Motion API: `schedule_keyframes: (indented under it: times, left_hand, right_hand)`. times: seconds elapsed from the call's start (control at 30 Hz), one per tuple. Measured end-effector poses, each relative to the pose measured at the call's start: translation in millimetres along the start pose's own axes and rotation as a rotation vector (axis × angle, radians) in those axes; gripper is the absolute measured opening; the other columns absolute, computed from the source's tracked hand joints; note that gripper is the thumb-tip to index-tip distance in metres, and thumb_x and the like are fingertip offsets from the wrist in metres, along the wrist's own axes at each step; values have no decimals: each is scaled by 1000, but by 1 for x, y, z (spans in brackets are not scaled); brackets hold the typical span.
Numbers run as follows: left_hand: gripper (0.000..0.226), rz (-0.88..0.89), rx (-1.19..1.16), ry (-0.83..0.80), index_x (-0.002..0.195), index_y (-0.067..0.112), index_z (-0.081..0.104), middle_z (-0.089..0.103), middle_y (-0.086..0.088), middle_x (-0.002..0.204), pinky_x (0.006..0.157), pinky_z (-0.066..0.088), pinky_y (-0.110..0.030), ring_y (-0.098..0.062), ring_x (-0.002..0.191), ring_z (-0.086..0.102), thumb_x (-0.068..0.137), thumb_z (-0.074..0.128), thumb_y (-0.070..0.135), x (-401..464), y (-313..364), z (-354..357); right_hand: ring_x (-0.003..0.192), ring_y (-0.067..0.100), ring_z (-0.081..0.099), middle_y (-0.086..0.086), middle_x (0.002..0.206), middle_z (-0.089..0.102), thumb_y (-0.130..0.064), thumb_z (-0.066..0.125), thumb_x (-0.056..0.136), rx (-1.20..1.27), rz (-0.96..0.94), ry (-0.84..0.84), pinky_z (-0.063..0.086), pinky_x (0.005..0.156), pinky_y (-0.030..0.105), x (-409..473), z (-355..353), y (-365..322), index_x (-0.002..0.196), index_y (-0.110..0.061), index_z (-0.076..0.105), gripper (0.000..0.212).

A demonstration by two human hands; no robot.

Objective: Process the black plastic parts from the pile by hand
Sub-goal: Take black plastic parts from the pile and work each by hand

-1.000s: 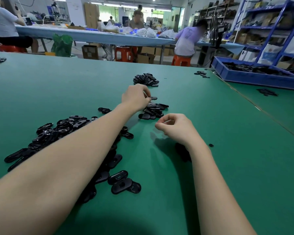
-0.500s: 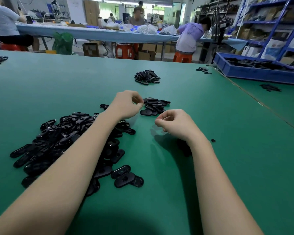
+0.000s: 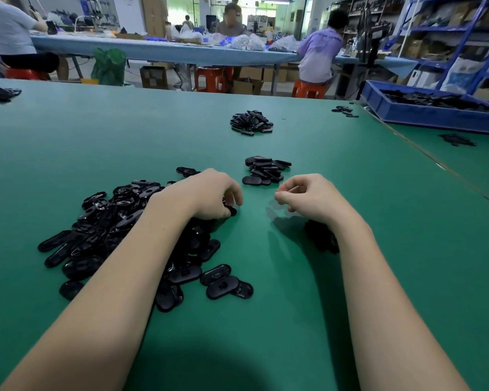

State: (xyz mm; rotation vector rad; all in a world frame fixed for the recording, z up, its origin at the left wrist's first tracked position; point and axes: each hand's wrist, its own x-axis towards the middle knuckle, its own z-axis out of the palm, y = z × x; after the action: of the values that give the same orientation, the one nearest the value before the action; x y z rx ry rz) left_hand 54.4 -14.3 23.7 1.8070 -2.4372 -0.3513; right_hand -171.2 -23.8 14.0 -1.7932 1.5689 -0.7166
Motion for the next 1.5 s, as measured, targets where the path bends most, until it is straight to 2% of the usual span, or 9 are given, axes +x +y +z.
schedule_keyframes:
  times: [0.13,0.3,0.47,0.6,0.7,0.9,1.17,1.37,1.5]
  left_hand:
    - [20,39,-44,108,108,29,71,65,15,88,90,52,-29,-12,84,60,89,68,23,-1,6,3]
    - [21,48,-474,325,100,28,75,72,12,89,73,45,-4,-9,79,70,87,67,14,0,27,9]
    - [26,-94,-824,363,86,25,71,75,-12,94,68,42,-22,-18,77,64,79,65,0,7,33,21]
    - [32,-130,-983,385,87,26,71,75,0,100,70,45,-17,-13,90,69,79,67,-5,10,31,24]
    - [33,-128,-1049,387,91,24,71,74,3,100,64,47,-10,-9,90,68,80,68,-7,9,30,23]
    - [34,-127,-1148,362,100,15,71,71,-1,103,68,57,-20,-14,105,68,82,64,-13,6,31,21]
    - [52,-207,-1180,304,105,18,75,65,-6,104,92,55,-25,-8,81,73,82,48,-21,9,32,22]
    - [23,-266,-1314,314,88,14,71,69,-9,86,79,60,-22,-19,84,68,88,64,-8,10,32,20]
    - [17,-266,-1191,305,91,23,69,72,-4,89,74,56,-21,-14,81,66,91,67,6,10,31,22]
  right_hand:
    - [79,10,69,-9,92,76,-27,59,93,-73,13,52,49,65,22,1,-10,5,88,-28,72,13]
    - [98,17,67,-6,100,75,-25,57,92,-210,94,83,55,90,34,2,-22,13,93,-30,73,17]
    - [102,21,66,-4,106,73,-25,64,87,-340,158,105,55,90,34,-1,-26,16,92,-33,76,15]
    - [103,20,66,-6,107,74,-22,68,84,-383,212,73,54,90,31,-3,-27,18,89,-34,77,16]
    - [103,20,66,-6,106,74,-21,69,83,-387,223,86,53,88,30,-4,-25,18,86,-34,77,16]
    - [102,19,66,-7,102,75,-24,71,81,-357,225,113,54,87,31,-4,-24,16,84,-33,77,11]
    - [102,19,65,-9,98,75,-25,71,79,-302,218,177,54,88,32,-5,-22,16,80,-33,77,10]
    - [97,17,66,-8,93,76,-28,75,78,-204,212,168,56,89,35,-4,-25,17,79,-31,77,4]
    - [90,20,67,-4,94,74,-25,73,79,-188,209,161,58,88,37,-4,-24,16,81,-33,76,8]
